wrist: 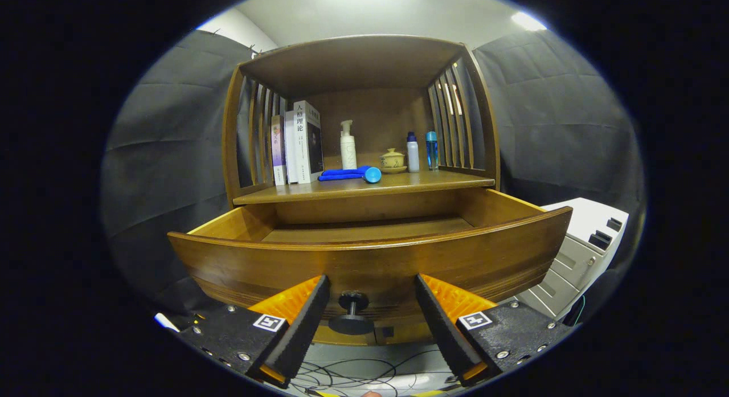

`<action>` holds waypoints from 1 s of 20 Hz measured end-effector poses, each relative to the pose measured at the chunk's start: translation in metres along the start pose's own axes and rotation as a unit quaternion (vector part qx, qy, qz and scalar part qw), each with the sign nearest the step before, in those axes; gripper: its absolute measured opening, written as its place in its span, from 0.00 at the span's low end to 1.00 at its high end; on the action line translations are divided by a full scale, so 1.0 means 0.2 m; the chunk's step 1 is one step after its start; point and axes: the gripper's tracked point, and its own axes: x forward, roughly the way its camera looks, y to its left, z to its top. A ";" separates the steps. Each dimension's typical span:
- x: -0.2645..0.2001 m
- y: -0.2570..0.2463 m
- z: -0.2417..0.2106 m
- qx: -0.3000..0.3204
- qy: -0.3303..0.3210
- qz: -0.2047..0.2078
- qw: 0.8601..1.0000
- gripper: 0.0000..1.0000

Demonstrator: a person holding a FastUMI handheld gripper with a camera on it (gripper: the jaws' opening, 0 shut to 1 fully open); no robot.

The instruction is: Pull open the drawer, take out the items inside it, and place them on the countertop above the cabinet.

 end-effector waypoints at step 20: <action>0.29 -0.02 0.09 -0.010 -0.019 0.009 1.000 0.95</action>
